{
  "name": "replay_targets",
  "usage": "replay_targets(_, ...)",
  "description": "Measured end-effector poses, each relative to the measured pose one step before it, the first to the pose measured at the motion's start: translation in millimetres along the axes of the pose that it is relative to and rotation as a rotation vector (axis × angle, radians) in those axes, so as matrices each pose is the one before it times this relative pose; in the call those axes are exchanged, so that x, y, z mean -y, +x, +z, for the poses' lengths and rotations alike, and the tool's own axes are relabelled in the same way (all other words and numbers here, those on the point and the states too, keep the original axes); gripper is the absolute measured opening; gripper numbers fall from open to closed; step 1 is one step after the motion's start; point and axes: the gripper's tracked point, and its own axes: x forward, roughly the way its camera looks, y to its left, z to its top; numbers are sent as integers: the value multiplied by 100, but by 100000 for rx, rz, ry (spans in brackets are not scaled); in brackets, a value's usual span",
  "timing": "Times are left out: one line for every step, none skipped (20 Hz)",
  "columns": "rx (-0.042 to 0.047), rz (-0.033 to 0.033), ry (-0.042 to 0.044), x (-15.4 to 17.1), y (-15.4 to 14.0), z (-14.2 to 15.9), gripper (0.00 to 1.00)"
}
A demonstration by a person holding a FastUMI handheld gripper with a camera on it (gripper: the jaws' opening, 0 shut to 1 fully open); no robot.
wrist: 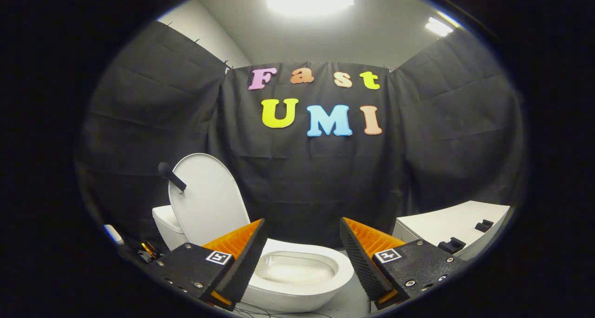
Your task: Open the toilet lid.
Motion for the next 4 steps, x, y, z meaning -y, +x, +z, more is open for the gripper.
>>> replay_targets(-162, 44, -264, -58, 33, -58, 96)
replay_targets(-296, 278, 163, -22, -40, -20, 96)
replay_targets(-109, 121, 234, -31, -21, -45, 96)
replay_targets(242, -111, -78, 47, -61, 75, 96)
